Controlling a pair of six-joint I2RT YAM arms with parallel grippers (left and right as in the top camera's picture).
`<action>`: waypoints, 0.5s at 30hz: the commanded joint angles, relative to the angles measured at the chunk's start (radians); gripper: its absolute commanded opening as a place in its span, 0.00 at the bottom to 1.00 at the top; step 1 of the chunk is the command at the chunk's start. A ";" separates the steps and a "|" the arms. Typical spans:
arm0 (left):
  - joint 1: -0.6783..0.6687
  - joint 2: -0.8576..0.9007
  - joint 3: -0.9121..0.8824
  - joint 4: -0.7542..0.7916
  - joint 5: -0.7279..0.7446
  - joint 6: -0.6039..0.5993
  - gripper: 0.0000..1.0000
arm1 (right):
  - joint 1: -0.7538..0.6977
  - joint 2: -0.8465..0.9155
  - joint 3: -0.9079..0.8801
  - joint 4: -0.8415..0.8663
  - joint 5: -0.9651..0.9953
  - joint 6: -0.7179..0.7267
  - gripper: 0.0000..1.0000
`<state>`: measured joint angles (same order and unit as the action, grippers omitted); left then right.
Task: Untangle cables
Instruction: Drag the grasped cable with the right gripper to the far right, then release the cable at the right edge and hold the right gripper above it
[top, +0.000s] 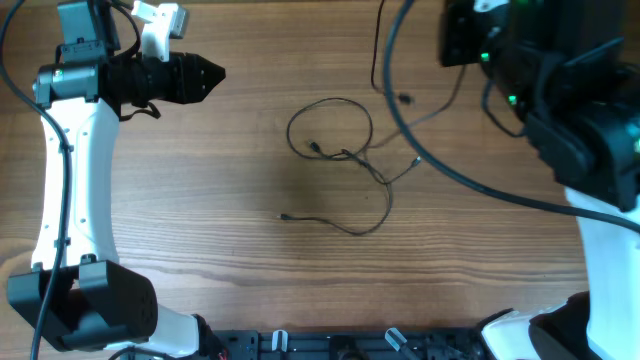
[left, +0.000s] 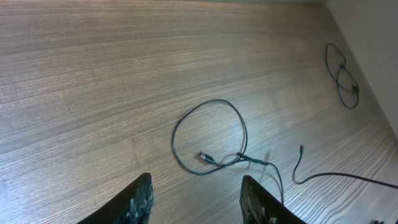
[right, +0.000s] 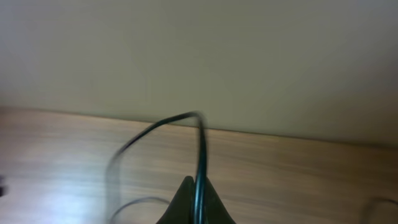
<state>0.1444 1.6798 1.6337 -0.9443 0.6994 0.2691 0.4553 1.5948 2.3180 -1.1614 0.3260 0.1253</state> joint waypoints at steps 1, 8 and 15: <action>0.001 0.003 0.016 -0.008 -0.005 0.015 0.47 | -0.088 -0.024 0.035 -0.038 0.129 -0.021 0.04; 0.001 0.003 0.016 -0.011 -0.006 0.015 0.47 | -0.356 -0.024 0.034 -0.090 0.112 0.014 0.04; 0.001 0.003 0.016 -0.010 -0.005 0.015 0.47 | -0.621 -0.010 0.034 -0.173 0.065 0.127 0.04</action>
<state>0.1444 1.6798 1.6337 -0.9520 0.6994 0.2714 -0.0818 1.5875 2.3337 -1.3045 0.3977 0.1669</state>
